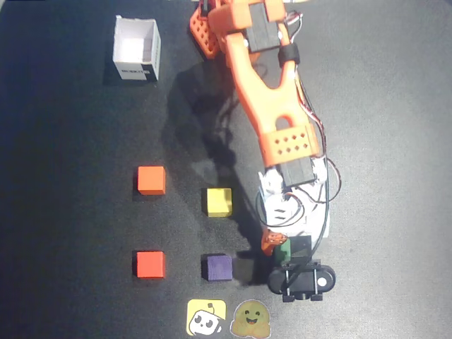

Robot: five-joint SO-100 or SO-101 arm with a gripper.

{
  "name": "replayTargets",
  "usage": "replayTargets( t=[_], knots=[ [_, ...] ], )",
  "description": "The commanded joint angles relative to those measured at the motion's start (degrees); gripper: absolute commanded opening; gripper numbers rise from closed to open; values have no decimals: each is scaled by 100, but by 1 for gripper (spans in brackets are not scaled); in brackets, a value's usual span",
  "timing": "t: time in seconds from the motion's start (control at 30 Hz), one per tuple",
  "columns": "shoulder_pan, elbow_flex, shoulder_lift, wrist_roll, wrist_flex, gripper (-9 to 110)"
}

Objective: Put the green cube on top of the orange cube.

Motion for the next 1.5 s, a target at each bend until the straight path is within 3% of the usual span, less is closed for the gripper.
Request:
replayTargets(
  t=[0.0, 0.57, 0.87, 1.07, 1.47],
  knots=[
    [-53, -264, 79, 114, -246, 21],
    [-79, 167, -123, 255, -642, 19],
    [-79, 439, -97, 255, -615, 2],
    [9, 404, 53, 211, -545, 2],
    [554, -316, 976, -123, 1090, 2]
  ],
)
